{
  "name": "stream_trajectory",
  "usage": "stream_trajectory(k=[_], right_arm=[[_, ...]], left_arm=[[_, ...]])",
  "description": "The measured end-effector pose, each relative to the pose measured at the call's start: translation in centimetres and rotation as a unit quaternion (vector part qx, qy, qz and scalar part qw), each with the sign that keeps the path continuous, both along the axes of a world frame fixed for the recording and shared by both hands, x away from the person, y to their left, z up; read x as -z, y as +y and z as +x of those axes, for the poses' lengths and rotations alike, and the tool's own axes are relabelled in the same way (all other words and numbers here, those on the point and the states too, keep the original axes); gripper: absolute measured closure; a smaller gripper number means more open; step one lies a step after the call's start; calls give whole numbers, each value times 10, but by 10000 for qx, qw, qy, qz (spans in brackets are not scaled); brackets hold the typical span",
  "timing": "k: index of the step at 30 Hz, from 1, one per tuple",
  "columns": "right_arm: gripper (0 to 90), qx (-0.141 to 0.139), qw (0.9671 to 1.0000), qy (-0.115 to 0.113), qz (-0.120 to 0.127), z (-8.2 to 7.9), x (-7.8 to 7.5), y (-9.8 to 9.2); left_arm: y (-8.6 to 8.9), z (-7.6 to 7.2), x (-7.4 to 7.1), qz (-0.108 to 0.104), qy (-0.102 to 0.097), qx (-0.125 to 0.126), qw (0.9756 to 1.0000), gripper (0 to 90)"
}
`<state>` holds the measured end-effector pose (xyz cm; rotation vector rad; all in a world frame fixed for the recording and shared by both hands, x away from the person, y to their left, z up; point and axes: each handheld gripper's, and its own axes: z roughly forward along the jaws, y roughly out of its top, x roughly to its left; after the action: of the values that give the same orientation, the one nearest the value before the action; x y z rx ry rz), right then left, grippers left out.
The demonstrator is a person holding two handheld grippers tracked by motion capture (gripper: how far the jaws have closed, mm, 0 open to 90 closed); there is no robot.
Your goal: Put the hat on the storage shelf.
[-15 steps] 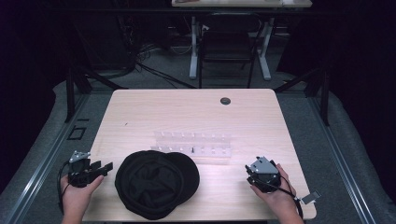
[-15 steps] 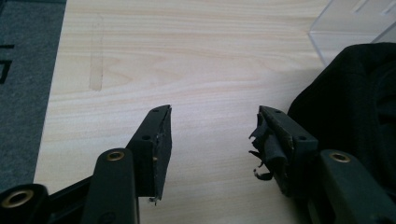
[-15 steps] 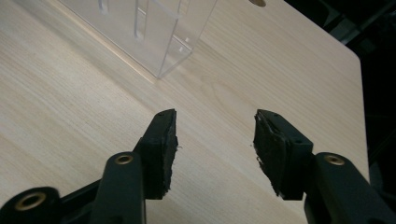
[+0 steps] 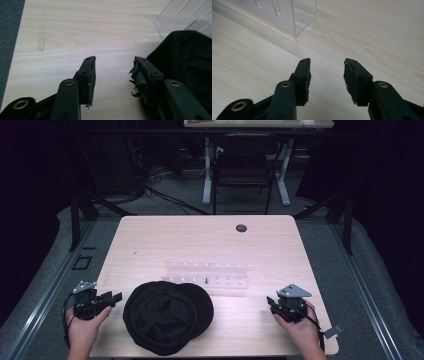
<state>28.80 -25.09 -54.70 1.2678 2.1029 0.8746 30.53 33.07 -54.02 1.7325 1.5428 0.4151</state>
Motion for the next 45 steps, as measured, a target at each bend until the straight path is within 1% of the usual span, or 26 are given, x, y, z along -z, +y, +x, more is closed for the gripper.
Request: stream_trajectory(k=[1,2,3,5,6,7,9,10,13,18,19,20,23,24,25,27,30,34,35,36,37,38,39,41,43,45], right_arm=[[566,0,10000,0,0,0,0,0],[582,19,10000,-91,12,-1,-1,1],[587,4,9999,-110,28,-1,-2,1],[589,-16,9999,-120,20,-1,-2,1],[589,-36,9999,-137,-82,-2,-4,1],[590,-33,9999,-136,-65,-2,-4,0],[591,-21,9999,-144,14,-2,-3,-1],[598,-21,9999,-112,67,-2,-4,-2],[615,18,9998,-69,185,-1,-5,-4],[631,-36,9999,-11,151,-2,-5,-2],[631,-36,9999,-11,151,-2,-5,-2],[633,-59,9999,7,159,-2,-5,-1],[635,-34,9999,8,160,-2,-5,0],[638,-10,9998,23,185,-2,-4,0],[640,-31,9998,41,206,-2,-5,-1],[641,-38,9997,52,226,-2,-5,-1],[641,24,9997,73,223,-2,-5,-2],[649,15,9995,105,281,-2,-5,-2],[649,15,9995,105,281,-2,-5,-2],[653,10,9994,122,319,-2,-5,-2],[653,-3,9994,133,330,-2,-5,-2],[654,-5,9994,149,320,-1,-5,-2],[656,-21,9993,158,327,-1,-5,-3],[659,-35,9993,180,334,-2,-5,-3],[660,-37,9993,159,351,-2,-5,-3],[660,-46,9992,155,370,-2,-5,-3]], left_arm=[[0,0,0,0,0,0,10000,540],[0,2,-5,-175,41,-59,9998,547],[0,2,-8,-244,107,-44,9996,555],[-2,2,-10,-233,94,-22,9997,562],[-5,0,-15,-51,151,98,9998,566],[-6,-2,-17,38,213,164,9996,569],[-7,-4,-17,77,221,220,9995,569],[-7,-8,-20,37,345,317,9989,569],[-7,-15,-22,-229,532,369,9976,573],[-7,-23,-30,-381,896,441,9943,587],[-7,-23,-30,-381,896,441,9943,587],[-6,-25,-32,-480,1025,443,9926,588],[-6,-26,-33,-485,1140,491,9911,588],[-5,-27,-34,-629,1281,516,9884,593],[-6,-27,-35,-657,1332,529,9875,602],[-6,-27,-36,-620,1402,585,9865,605],[-13,-26,-37,-432,1564,626,9848,611],[-16,-24,-36,-343,1686,627,9831,619],[-16,-24,-36,-343,1686,627,9831,620],[-17,-22,-34,-459,1780,646,9808,620],[-17,-22,-34,-459,1780,646,9808,620],[-18,-20,-32,-471,1851,674,9793,620],[-18,-19,-32,-433,1865,665,9793,623],[-18,-18,-30,-502,1930,633,9779,628],[-18,-18,-29,-516,1928,640,9778,636],[-19,-18,-25,-602,2017,649,9754,637]])
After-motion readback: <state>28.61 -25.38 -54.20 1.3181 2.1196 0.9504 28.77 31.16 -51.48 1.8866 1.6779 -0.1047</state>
